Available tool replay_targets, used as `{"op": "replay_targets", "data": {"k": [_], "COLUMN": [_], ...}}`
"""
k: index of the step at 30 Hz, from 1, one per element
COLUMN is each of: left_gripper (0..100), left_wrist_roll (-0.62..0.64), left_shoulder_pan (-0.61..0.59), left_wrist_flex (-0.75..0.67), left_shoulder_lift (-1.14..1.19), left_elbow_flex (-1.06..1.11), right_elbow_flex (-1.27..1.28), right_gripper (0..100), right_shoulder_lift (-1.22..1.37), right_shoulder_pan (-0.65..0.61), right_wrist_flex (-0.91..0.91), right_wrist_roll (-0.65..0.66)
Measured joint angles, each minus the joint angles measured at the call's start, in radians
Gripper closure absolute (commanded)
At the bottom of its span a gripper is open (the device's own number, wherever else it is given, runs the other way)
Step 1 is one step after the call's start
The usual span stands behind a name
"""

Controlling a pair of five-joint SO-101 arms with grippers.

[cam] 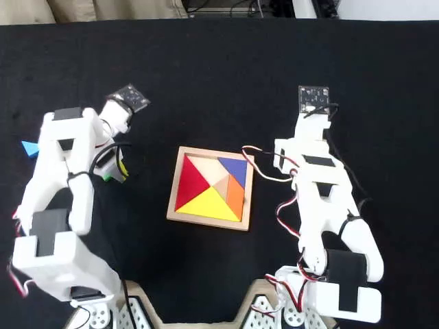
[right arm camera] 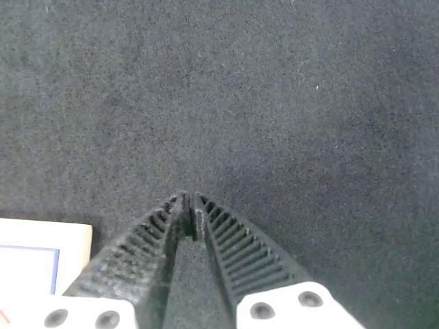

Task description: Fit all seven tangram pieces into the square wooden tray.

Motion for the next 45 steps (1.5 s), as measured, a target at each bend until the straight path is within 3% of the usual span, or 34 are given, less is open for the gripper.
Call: {"op": "replay_targets", "data": {"k": [7,16,19,25,31,37,41,45], "left_gripper": [71,72,73,91,93,93,93,93], "left_wrist_roll": [-0.041,-0.041,-0.041,-0.041,-0.038,0.158,0.31,0.554], "left_shoulder_pan": [-0.048,-0.052,-0.052,-0.043,-0.029,0.031,0.192,0.388], "left_wrist_flex": [-0.135,-0.14,-0.098,0.051,0.101,0.164,0.279,0.252], "left_shoulder_lift": [0.081,0.112,0.123,0.158,0.186,0.189,0.098,-0.031], "left_elbow_flex": [0.0,-0.005,-0.031,-0.086,-0.129,-0.167,-0.181,-0.18], "right_elbow_flex": [0.0,0.0,0.0,0.0,0.0,0.0,0.0,0.0], "right_gripper": [98.7,98.7,98.7,98.7,98.7,98.7,98.7,98.7], "right_shoulder_lift": [0.0,0.0,0.0,0.0,0.0,0.0,0.0,0.0], "right_shoulder_pan": [0.0,-0.02,-0.015,-0.018,-0.018,-0.018,-0.018,-0.018], "right_wrist_flex": [0.0,0.0,0.0,0.0,0.0,0.0,0.0,0.0], "right_wrist_roll": [0.0,0.0,0.0,0.0,0.0,0.0,0.0,0.0]}}
